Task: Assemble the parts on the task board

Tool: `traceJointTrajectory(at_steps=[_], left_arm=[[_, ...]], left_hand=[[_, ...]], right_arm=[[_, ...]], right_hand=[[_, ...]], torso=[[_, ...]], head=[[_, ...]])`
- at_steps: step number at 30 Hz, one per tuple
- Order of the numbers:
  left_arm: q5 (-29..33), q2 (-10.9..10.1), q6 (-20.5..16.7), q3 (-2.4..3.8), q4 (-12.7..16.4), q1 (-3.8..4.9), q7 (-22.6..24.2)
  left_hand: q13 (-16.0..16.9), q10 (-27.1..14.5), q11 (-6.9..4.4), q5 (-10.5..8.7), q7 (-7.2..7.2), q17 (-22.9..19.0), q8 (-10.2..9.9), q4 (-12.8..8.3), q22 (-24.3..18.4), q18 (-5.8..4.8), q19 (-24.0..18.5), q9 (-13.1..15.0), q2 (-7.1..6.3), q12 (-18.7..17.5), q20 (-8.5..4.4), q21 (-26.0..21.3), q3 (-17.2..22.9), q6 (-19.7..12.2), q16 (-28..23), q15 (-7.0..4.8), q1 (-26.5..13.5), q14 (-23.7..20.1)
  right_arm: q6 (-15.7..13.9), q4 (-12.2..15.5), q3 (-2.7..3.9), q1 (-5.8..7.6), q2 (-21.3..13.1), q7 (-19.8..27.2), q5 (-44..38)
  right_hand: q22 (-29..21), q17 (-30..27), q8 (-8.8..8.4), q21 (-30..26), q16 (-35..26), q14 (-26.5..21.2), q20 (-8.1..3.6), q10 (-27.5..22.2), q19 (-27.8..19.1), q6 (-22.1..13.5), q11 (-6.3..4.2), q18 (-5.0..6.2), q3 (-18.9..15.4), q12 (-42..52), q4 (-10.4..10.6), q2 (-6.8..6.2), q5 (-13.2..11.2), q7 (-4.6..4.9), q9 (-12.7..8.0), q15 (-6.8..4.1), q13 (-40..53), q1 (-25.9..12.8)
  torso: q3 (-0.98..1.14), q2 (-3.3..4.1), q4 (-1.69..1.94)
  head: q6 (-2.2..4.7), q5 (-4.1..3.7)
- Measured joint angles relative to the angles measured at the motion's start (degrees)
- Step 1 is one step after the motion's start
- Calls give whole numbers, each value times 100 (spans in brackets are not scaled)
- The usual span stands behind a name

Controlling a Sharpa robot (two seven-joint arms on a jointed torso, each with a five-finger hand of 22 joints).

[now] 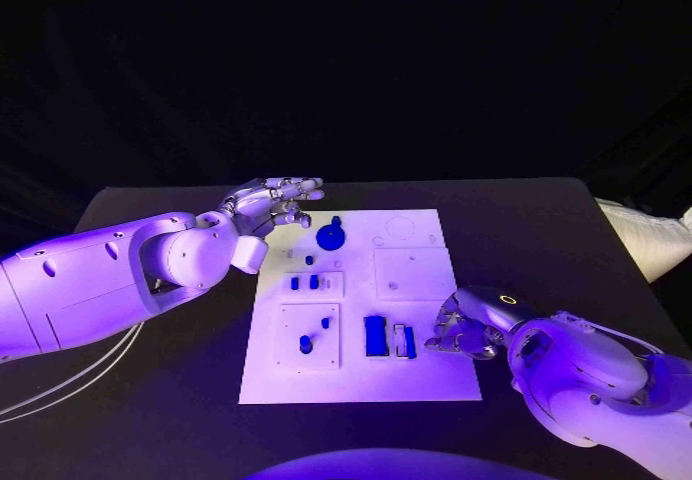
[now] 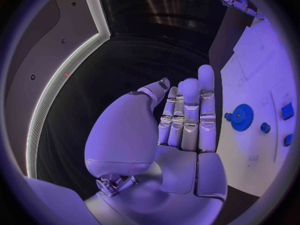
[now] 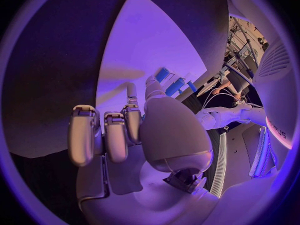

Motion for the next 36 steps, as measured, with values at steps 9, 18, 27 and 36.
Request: traceJointTrajectory(at_steps=[9, 18, 27, 36], left_arm=[[0, 2, 5, 0, -4, 0, -3], [0, 3, 8, 0, 1, 0, -6], [0, 2, 10, 0, 5, 0, -10], [-1, 1, 11, 0, 11, 0, -14]], left_hand=[[0, 0, 0, 0, 0, 0, 0, 0, 0, 0, 0, 0, 0, 0, 0, 0, 0, 0, 0, 0, 0, 0], [0, 0, 0, 0, 0, 1, 0, 0, 1, 0, 0, 0, 0, 0, 0, 0, 0, 0, 0, 0, 0, 0], [0, 0, 0, 0, 0, 1, 0, 0, 1, 0, 0, 0, 0, 0, 0, 0, 0, 0, 0, 0, 0, 0], [0, 0, 0, 0, 0, 1, 0, 0, 1, 0, 0, 0, 0, 0, 0, 0, 0, 0, 0, 0, 0, 0]], right_arm=[[-142, 71, -25, -28, 57, -22, 109], [-181, 20, -24, -28, 180, -45, 194], [-180, -52, -24, -27, 309, -64, 182], [-174, -141, -19, -23, 446, -72, 157]], right_hand=[[0, -1, 16, 22, 0, 0, 0, 0, 0, 35, 0, -89, -119, 22, 119, 56, 29, 6, 59, 0, 3, -101], [-1, -1, 67, 22, 0, 1, 0, -21, 0, 177, -20, -89, -118, 22, 152, 45, 80, -53, 125, -44, 2, -156], [4, -1, 111, 22, 0, 9, -43, -41, 0, 266, -41, -89, -117, 37, 183, 46, 148, -102, 192, -78, 1, -154], [4, -1, 112, 22, 0, 13, -85, -42, 0, 290, -41, -89, -115, -31, 182, 75, 171, -125, 244, -95, 30, -124]], torso=[[-3, 1, 5], [-7, 3, 11], [-7, 3, 12], [-3, 4, 8]], head=[[18, -4], [19, -2], [19, 24], [17, 47]])
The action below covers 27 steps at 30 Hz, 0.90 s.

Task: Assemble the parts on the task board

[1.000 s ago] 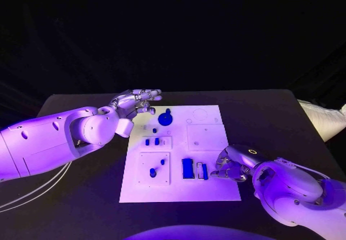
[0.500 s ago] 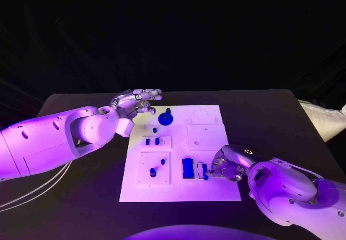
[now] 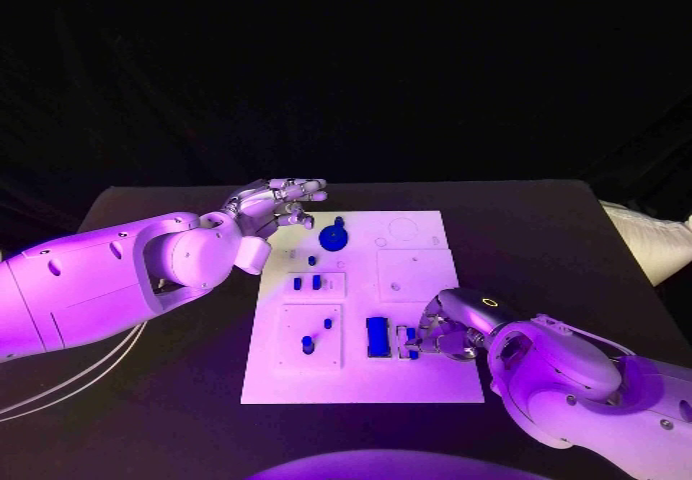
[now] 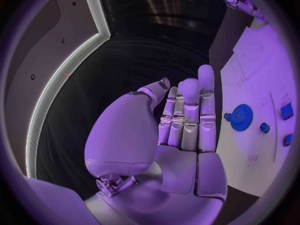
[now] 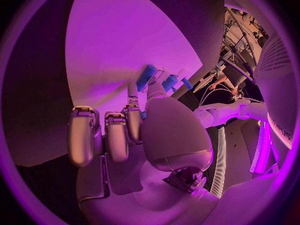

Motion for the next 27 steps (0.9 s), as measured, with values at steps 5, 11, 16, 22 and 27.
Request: traceJointTrajectory(at_steps=[5, 11, 16, 22, 27], left_arm=[[0, -2, 1, 0, 3, 0, -2], [0, -3, 1, 0, 5, 0, -3], [0, -4, 1, 0, 5, 0, -4], [0, -9, 2, 0, 5, 0, -5], [-1, -12, 3, 0, 5, 0, -7]], left_hand=[[0, 0, 0, 0, 0, 0, 0, 0, 0, 0, 0, 0, 0, 0, 0, 0, 0, 0, 0, 0, 0, 0], [0, 0, 0, 0, 0, 0, 0, 0, 0, 0, 0, 0, 0, 0, 0, 0, 0, 0, 0, 0, 0, 0], [0, 0, 0, 0, 0, 0, 0, 0, 0, 0, 0, 0, 0, 0, 0, 0, 0, 0, 0, 0, 0, 0], [0, 0, 0, 0, 0, 0, 0, 0, 1, 0, 0, 0, 0, 0, 0, 0, 0, 0, 0, 0, 0, 0], [0, 0, 0, 0, 0, 0, 0, 0, 0, 0, 0, 0, 0, 0, 0, 0, 0, 0, 0, 0, 0, 0]], right_arm=[[11, -17, 3, 2, 35, 4, -21], [28, -21, 5, 4, 46, 13, -58], [34, -14, 9, 7, 35, 24, -105], [37, -7, 13, 11, -23, 27, -155], [62, -15, 3, 3, -56, 13, -184]], right_hand=[[0, 4, 22, 0, 0, -10, 0, -20, 0, 0, -20, 0, 40, -2, -107, -20, -60, 0, 47, -29, 60, 144], [-1, 4, 22, 0, 0, -10, -42, -21, 1, 0, -20, 1, 176, -39, -242, -98, -402, 0, 116, -29, 140, 222], [-1, 3, 22, 0, 0, -10, -42, -21, 1, 0, -20, 0, 291, -41, -357, -138, -771, 0, 171, -28, 140, 261], [-2, 3, 22, 0, 0, -11, -42, -21, 1, 0, -20, 0, 341, -42, -372, -116, -889, 0, 194, -28, 140, 296], [-2, 3, 22, 0, 0, -12, -41, -43, 1, 0, 2, 1, 358, -41, -356, -32, -925, 0, 219, -26, 247, 413]], torso=[[3, 0, -5], [3, -1, -7], [5, -2, -8], [6, -3, -8], [6, -3, -10]], head=[[-8, 10], [-5, 15], [-3, 18], [-1, 19], [1, 23]])
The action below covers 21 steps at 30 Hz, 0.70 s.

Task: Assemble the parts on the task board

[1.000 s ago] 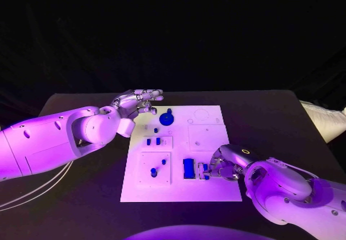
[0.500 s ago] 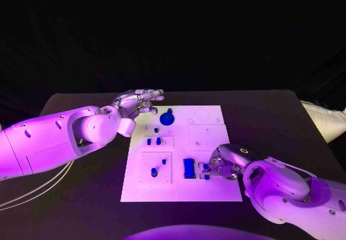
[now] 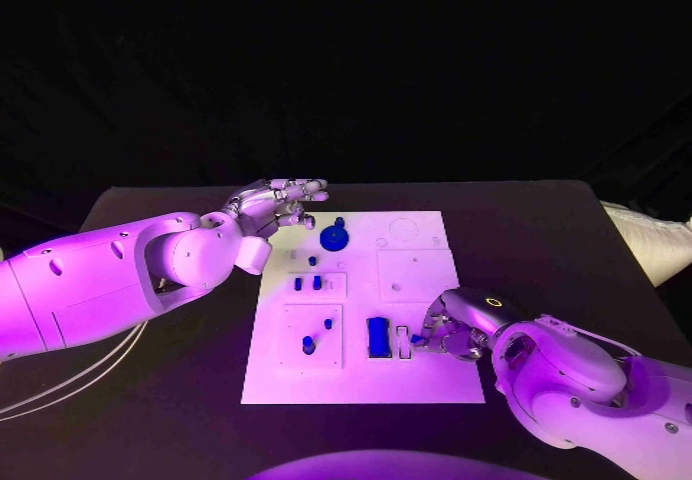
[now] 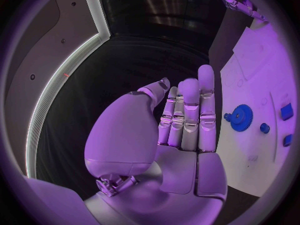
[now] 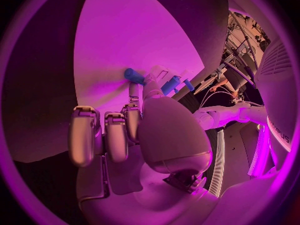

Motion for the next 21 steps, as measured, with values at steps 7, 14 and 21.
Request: traceJointTrajectory(at_steps=[7, 14, 21], left_arm=[[-10, -1, 2, 0, -1, 0, -1], [-25, -1, 3, 0, -1, 0, -3], [-42, -1, 5, 0, -2, 0, -6]], left_hand=[[0, 0, 0, 0, 0, 0, 0, 0, 0, 0, 0, 0, 0, 0, 0, 0, 0, 0, 0, 0, 0, 0], [0, 0, 0, 0, 0, 0, 0, 0, 0, 0, 0, 0, 0, 0, 0, 0, 0, 0, 0, 0, 0, 0], [0, -20, 20, 0, 0, -19, 0, -16, -12, 0, 0, 0, 0, 32, 0, -22, -16, 0, 0, 0, 0, 0]], right_arm=[[20, 2, 4, 2, -10, -2, -17], [57, 7, 7, 3, -11, -2, -64], [201, 41, 7, 2, -11, 7, -473]], right_hand=[[0, 0, 0, 0, 0, 0, 0, -11, 0, 0, 11, 0, 0, 0, 0, 0, 0, 0, 0, 1, 0, 0], [-1, -1, -2, 0, 0, 1, 0, -20, 0, -24, 20, -1, 3, -28, -3, -29, -65, -14, 4, 2, 2, 30], [-43, -1, -167, -77, 0, 9, 1, -20, 0, -223, 20, 0, 163, -331, -200, -297, -152, 119, 0, 11, 9, 313]], torso=[[1, 1, 1], [-3, 1, 2], [-3, 1, 2]], head=[[3, -7], [1, -11], [-7, -10]])
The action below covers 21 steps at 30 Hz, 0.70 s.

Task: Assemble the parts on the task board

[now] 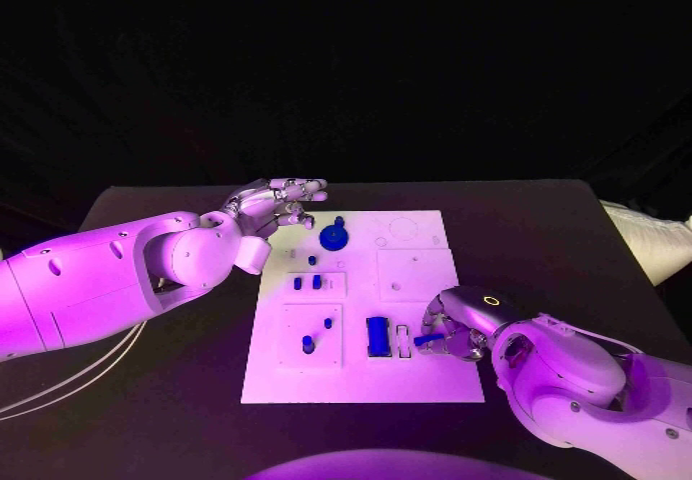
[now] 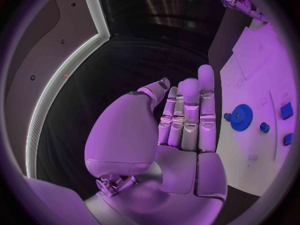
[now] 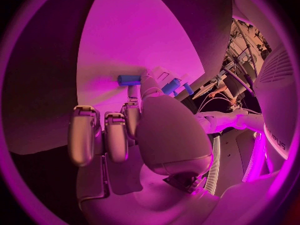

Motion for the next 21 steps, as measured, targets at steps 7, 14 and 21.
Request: traceJointTrajectory(at_steps=[7, 14, 21], left_arm=[[-39, 0, 3, 0, -1, 0, -4], [-62, 1, 8, -1, -4, 0, -7], [-74, 1, 11, -1, -6, -1, -9]], left_hand=[[0, -21, -21, 0, 0, 0, 0, 0, 0, 0, 0, 0, 0, 0, 0, 0, 0, 0, 0, 0, 0, 0], [0, -21, -21, 0, 0, 1, 0, 0, 1, 0, 0, 0, 0, 0, 0, 0, 0, 0, 0, 0, 0, 0], [0, -21, -21, 0, 0, -4, 0, 0, 1, -1, 0, 0, 0, 0, 0, 0, 0, 0, 0, 0, 0, 0]], right_arm=[[237, 48, -2, -2, 0, 12, -643], [400, 73, 2, 1, -8, 24, -1050], [491, 93, 6, 3, -31, 34, -1204]], right_hand=[[-13, -1, -56, 0, -22, 0, 44, -1, -1, -21, 1, 0, 39, -50, -39, -63, -4, 21, -15, 40, 0, 60], [-3, -1, -56, 0, -22, 1, 44, -1, -1, -21, 1, 0, 91, -81, -34, -102, -4, 21, -16, 40, 4, 21], [22, -1, -56, 0, -22, 1, 44, -2, -1, -21, 1, 0, 210, -81, -13, -102, -4, 21, 1, 40, 4, 21]], torso=[[-1, -2, -2], [0, -2, -2], [0, -2, -1]], head=[[-4, 5], [-4, -1], [-8, -5]])
